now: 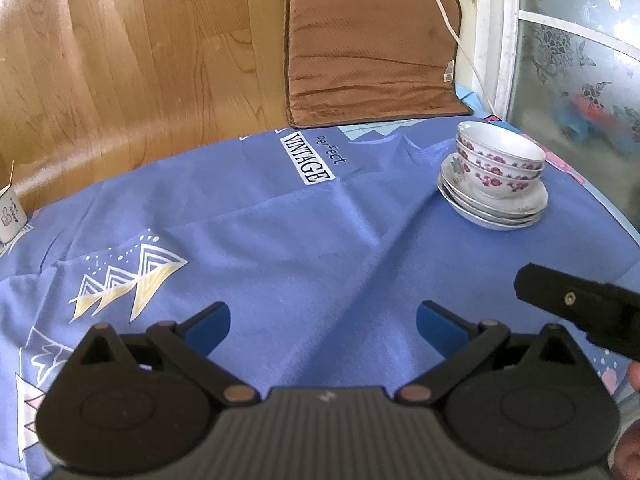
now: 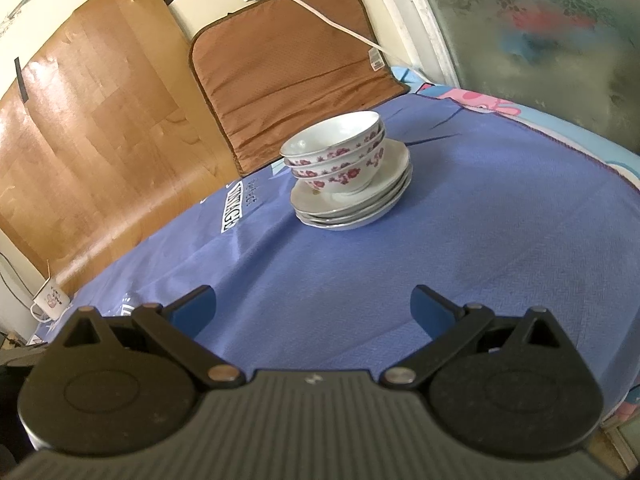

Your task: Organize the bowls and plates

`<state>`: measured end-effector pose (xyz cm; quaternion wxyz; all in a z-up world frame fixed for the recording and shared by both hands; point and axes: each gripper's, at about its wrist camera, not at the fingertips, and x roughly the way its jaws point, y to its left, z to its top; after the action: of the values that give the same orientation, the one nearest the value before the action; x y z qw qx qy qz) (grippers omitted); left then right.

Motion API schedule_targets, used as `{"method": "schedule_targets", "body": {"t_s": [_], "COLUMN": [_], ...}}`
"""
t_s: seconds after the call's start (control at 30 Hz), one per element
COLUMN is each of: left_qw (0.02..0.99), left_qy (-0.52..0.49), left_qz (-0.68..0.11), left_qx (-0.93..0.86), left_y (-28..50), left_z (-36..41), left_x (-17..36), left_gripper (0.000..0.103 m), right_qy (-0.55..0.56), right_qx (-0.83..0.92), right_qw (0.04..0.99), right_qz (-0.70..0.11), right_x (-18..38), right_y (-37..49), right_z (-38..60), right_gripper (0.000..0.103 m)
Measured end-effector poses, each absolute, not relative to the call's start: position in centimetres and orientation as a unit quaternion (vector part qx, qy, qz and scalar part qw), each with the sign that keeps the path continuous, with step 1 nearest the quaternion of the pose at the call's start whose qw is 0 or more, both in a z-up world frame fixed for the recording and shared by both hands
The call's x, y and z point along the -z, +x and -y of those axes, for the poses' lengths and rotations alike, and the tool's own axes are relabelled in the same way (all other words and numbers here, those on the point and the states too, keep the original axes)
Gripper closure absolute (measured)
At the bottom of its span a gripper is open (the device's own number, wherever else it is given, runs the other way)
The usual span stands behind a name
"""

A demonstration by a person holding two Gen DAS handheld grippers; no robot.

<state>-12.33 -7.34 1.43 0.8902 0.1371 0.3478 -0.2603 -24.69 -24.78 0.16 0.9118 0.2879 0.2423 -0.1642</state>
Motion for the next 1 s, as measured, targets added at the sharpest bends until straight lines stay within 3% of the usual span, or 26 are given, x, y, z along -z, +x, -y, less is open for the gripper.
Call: {"method": "schedule_targets", "body": {"t_s": [1.0], "left_qw": [0.891], "left_qy": [0.122], "left_qz": [-0.344], "left_qx": [0.27], "left_y": [-12.9], "left_z": [6.91], "left_x": [-2.17], "left_gripper": [0.0], "right_qy": [0.291], "right_qx": [0.175], "right_qw": [0.913], "right_qz": [-0.225], "right_x": [-0.29], "right_y": [-25.46], "right_z": [24.65], "right_gripper": [0.0]}}
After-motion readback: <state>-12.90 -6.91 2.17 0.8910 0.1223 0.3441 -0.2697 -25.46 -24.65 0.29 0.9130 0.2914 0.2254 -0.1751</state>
